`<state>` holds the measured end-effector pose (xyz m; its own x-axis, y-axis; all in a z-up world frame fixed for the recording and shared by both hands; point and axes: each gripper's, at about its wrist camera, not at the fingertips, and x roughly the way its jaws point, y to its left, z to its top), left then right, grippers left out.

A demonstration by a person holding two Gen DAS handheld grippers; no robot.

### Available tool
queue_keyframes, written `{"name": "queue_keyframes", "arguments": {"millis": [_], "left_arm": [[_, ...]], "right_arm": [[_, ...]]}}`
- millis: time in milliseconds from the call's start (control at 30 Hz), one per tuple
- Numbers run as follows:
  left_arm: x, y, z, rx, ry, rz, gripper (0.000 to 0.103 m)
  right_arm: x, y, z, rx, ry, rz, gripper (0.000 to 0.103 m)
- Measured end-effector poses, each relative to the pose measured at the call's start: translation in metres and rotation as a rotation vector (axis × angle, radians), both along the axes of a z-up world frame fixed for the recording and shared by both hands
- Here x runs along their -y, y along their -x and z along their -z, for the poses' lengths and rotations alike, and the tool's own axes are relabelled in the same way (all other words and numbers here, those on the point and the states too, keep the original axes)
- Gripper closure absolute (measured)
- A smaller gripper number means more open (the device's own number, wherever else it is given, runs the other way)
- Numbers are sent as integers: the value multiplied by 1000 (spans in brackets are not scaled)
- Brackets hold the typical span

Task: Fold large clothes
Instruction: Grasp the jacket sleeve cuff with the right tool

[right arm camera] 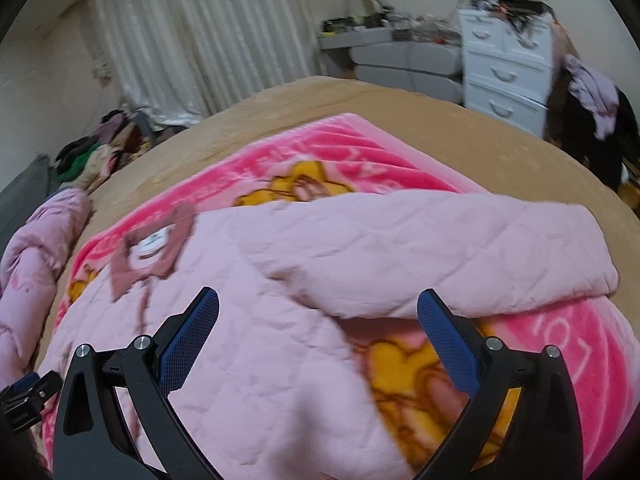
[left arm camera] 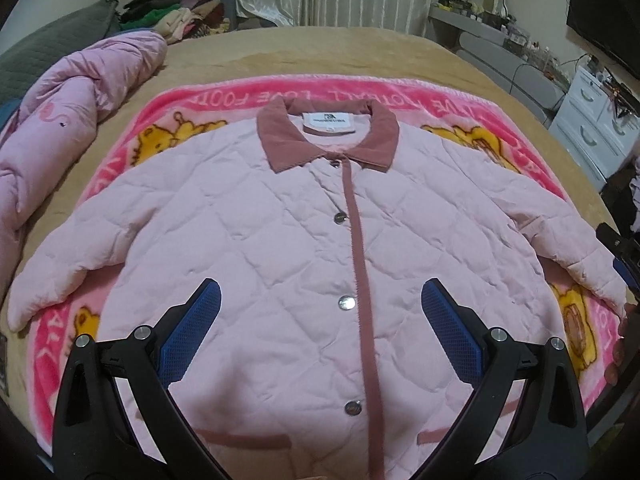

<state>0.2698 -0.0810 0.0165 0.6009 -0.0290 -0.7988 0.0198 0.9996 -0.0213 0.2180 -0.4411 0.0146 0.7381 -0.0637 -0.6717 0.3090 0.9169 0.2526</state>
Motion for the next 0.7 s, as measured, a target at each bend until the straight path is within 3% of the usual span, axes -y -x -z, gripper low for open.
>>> {"name": "queue_keyframes", "arguments": {"millis": [567, 700], "left_arm": [[25, -33, 39, -70, -15, 41, 9], [27, -40, 47, -88, -22, 45, 9]], "right_arm": [[99, 13, 61, -90, -82, 247, 4], [125, 18, 77, -108, -172, 311, 4]]}}
